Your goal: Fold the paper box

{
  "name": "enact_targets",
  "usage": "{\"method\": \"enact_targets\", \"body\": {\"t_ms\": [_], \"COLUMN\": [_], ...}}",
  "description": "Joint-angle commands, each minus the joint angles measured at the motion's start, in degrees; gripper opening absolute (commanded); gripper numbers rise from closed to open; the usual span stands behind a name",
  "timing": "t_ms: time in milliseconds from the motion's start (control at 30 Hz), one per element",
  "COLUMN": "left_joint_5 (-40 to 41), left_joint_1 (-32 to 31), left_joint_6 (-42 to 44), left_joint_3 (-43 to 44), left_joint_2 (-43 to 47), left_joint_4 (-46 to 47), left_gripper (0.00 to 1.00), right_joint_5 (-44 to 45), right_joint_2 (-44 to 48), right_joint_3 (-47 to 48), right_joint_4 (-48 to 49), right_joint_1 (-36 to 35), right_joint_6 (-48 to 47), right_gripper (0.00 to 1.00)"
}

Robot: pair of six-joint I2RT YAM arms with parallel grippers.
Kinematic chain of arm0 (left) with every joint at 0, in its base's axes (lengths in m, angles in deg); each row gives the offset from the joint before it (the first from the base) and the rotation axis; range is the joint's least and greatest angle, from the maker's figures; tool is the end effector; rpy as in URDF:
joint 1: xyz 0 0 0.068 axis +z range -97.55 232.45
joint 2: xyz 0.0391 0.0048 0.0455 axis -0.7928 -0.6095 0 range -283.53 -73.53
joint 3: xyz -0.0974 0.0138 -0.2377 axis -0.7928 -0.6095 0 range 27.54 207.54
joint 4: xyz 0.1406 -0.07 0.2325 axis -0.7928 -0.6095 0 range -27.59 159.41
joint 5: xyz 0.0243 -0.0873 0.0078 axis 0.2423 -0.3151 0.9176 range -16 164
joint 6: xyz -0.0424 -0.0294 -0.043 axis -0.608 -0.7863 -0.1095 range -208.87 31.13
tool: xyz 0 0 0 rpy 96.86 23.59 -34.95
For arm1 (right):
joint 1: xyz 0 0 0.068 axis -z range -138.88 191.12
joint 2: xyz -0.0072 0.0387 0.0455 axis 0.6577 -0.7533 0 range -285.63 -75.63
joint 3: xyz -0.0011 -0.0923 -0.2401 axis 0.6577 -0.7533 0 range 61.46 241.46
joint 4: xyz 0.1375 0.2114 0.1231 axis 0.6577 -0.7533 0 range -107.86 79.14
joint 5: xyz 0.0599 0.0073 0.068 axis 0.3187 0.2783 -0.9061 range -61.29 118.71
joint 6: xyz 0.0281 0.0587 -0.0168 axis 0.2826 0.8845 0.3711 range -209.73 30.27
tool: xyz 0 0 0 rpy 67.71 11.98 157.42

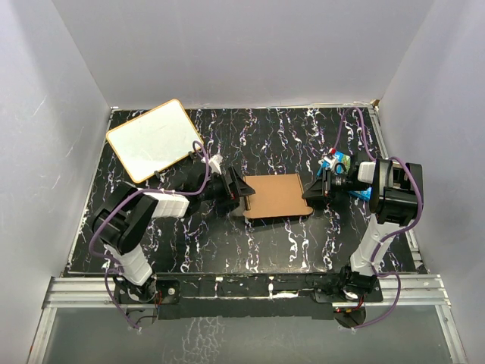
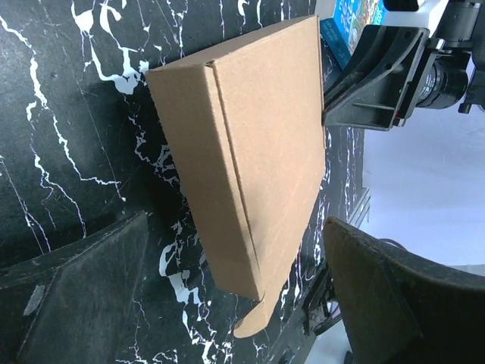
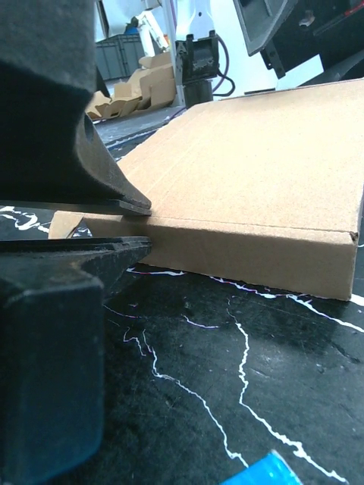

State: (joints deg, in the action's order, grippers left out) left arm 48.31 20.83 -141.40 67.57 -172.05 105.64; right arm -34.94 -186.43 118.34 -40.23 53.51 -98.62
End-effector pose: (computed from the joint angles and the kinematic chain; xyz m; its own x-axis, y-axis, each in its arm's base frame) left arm 0.2942 -0.2084 0.1176 -0.8425 -0.3212 -0.4325 0.2391 0.4965 -0.8345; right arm 0.3270 -0.0226 0.0689 -0.9573 0.1400 -0.2530 -0.1569 0.4834 0.8612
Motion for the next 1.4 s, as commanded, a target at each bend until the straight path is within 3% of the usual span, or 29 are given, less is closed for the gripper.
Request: {"method": "enact_targets", "body": {"t_ms": [0,300,700,867,1000,1167,1367], "left_joint_5": [-0.36,0.67,3.32,4.47,5.43,5.77,6.52], "left_joint_1": [0.0,-1.76,-3.27,-3.36,-3.36,-3.37,-3.15], "left_joint_6": [-2.13,-6.68,-11.54,-12.15,-12.72,-14.19,-16.88], "left_joint_3": [0.65,1.02,2.91,2.31,1.91,1.45,1.09], "left_joint_2": [0.11,-4.46,-7.77,-6.52,-4.97,-2.99,0.3], "left_joint_4": [2.08,6.61,10.28,10.0,9.69,9.07,6.17], "left_gripper": [0.97,0.95,0.56,0.44,0.28,0.24,0.21], "right_joint_5": [4.67,5.03,4.63,3.25,1.62,-1.12,-4.06], "right_joint_2": [-1.69,-2.4,-2.67,-2.62,-1.57,0.93,6.97], "right_joint_3": [0.69,0.69,0.97,1.5,2.21,3.19,5.5], "right_joint_4": [2.26,2.19,1.54,0.19,-1.27,-3.89,-8.97], "right_joint_1": [0.71,0.87,0.89,0.89,0.94,1.6,3.96], "right_joint_6": [-1.84,-1.83,-2.58,-4.05,-6.02,-9.85,-16.31], "right_gripper": [0.15,0.15,0.17,0.21,0.27,0.43,0.47]}}
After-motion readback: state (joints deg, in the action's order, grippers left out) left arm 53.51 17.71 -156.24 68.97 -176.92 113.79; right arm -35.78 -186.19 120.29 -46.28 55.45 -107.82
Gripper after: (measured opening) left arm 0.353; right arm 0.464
